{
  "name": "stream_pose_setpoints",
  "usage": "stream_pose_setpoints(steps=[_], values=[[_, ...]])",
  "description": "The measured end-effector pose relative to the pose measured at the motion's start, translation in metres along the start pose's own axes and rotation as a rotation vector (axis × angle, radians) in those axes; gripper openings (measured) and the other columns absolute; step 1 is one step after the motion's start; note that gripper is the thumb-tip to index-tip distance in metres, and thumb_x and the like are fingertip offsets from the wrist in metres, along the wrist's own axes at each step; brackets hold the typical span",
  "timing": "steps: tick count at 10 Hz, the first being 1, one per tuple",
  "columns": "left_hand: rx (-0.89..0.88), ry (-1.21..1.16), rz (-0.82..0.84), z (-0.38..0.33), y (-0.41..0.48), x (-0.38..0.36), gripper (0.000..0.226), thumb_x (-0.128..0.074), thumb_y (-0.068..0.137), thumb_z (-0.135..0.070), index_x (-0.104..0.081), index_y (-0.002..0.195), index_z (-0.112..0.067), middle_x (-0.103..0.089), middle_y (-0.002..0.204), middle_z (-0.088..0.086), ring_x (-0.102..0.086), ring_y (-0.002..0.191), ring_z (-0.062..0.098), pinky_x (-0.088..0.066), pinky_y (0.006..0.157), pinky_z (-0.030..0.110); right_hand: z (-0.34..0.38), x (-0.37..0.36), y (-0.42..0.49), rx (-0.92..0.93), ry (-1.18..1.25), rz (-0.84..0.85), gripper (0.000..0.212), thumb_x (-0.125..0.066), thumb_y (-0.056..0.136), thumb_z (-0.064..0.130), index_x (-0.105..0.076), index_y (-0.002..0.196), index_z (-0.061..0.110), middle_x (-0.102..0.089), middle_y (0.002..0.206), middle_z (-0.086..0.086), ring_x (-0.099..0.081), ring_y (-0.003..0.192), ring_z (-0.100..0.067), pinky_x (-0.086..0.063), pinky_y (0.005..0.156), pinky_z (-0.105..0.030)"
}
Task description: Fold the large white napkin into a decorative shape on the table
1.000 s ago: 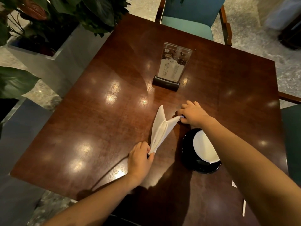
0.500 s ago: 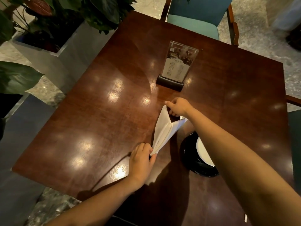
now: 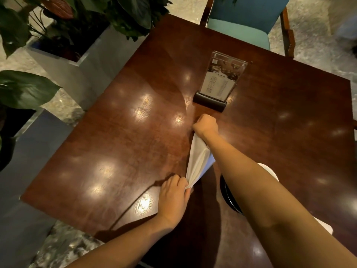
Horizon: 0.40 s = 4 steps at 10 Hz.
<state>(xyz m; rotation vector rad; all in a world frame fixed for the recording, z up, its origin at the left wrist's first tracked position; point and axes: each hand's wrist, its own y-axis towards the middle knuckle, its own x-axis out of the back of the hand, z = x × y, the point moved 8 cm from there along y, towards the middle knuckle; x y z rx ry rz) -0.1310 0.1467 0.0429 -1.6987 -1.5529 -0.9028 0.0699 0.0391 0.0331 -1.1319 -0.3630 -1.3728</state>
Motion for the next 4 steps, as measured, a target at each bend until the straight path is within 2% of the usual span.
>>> stream_pose_setpoints(steps=[1,2,3,4], values=[[-0.021,0.056,0.033,-0.003,0.001,-0.001,0.025,-0.079,0.07,-0.021,-0.055,0.069,-0.014,-0.056,0.067,0.001,-0.057,0.062,0.017,-0.05,0.055,0.027,0.001,0.001,-0.001,0.005,-0.015,0.047,0.023,-0.057,0.086,0.019,-0.063,0.103,0.006,-0.064,0.11,-0.016,-0.061,0.098,-0.035,-0.047,0.074,-0.033],[-0.05,0.035,0.026,0.003,0.002,-0.001,0.023,-0.074,0.076,-0.027,-0.054,0.077,-0.014,-0.055,0.075,0.001,-0.056,0.072,0.018,-0.049,0.06,0.029,0.002,0.003,-0.002,0.06,-0.044,0.159,0.019,-0.055,0.091,0.024,-0.059,0.094,0.006,-0.065,0.102,-0.016,-0.062,0.084,-0.032,-0.05,0.072,-0.033],[-0.073,-0.046,0.1,0.014,0.001,-0.001,0.03,-0.064,0.081,-0.041,-0.055,0.095,-0.015,-0.055,0.089,0.0,-0.051,0.085,0.016,-0.046,0.072,0.03,-0.005,0.017,-0.011,0.088,-0.02,0.197,0.023,-0.053,0.093,0.027,-0.06,0.097,0.005,-0.067,0.105,-0.017,-0.063,0.094,-0.033,-0.052,0.084,-0.039],[-0.082,-0.097,0.13,0.039,0.018,0.01,0.03,-0.061,0.084,-0.041,-0.055,0.1,-0.016,-0.053,0.093,0.001,-0.051,0.088,0.02,-0.042,0.076,0.033,-0.024,0.037,-0.027,0.103,-0.054,0.16,0.025,-0.054,0.092,0.026,-0.06,0.106,0.006,-0.064,0.114,-0.014,-0.058,0.103,-0.029,-0.045,0.083,-0.035]])
